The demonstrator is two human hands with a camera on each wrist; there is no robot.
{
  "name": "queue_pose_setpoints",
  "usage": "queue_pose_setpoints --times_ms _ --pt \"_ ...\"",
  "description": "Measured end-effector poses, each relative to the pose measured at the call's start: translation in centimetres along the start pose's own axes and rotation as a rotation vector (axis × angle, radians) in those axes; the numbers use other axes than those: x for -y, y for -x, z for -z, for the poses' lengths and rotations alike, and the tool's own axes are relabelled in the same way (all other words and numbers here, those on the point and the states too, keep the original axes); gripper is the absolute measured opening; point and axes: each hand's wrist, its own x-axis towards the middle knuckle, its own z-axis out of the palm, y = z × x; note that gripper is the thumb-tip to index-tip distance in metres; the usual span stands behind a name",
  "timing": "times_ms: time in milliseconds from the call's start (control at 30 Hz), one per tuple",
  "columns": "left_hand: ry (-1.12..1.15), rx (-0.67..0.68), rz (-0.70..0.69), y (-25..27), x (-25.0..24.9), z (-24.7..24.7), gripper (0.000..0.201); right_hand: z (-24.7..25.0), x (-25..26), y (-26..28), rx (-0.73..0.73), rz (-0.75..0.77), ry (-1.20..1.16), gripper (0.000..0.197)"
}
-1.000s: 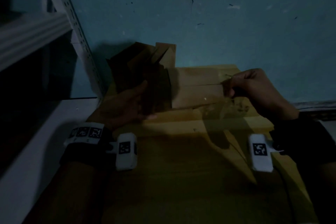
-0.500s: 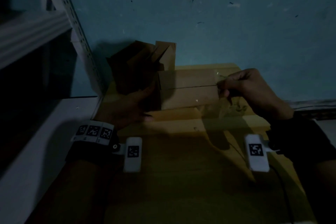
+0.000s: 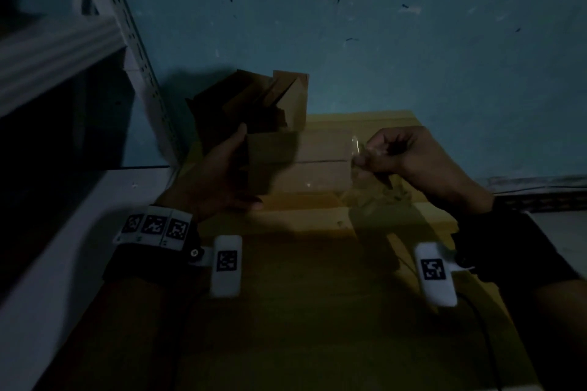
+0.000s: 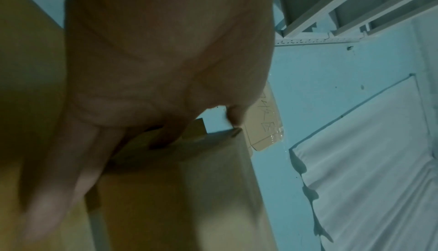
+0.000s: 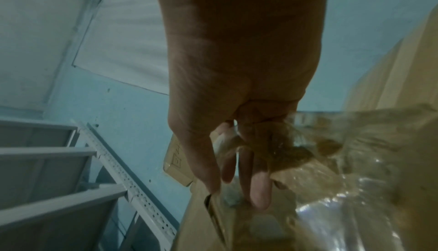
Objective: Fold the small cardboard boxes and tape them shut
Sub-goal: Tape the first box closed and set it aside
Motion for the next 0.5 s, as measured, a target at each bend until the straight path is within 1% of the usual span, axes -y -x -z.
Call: queue_pose_setpoints --times_ms 33,100,233,333,400,467,500 --pt "0.035 0.023 -0.031 0.1 0.0 -0.1 0.061 -0.1 0.0 0.0 0.027 0.008 0.015 0.021" --pt "0.084 0.026 -0.073 0.2 -0.2 -0.5 0.065 -0.4 -0.1 0.1 0.075 0.022 0.031 0.019" --pt "0.069 -0.044 -0.111 0.3 -0.4 -1.5 0.05 -1.2 -0.4 0.0 0.147 0.064 0.051 0.015" --pt "0.047 -0.047 -0.09 0.4 -0.6 -1.8 0.043 -1.6 -0.6 0.0 0.235 0.066 0.064 0.011" --pt "0.035 -0.082 -0.095 0.3 -0.4 -1.5 0.039 -1.8 -0.6 0.1 0.278 0.067 0.079 0.014" --pt "0.021 -0.107 -0.089 0.2 -0.1 -1.3 0.038 -2.0 -0.5 0.2 0.251 0.057 0.101 0.019" --pt "0.013 -0.098 -0.085 0.2 -0.1 -1.2 0.037 -2.1 -0.4 0.2 0.213 0.045 0.126 0.023"
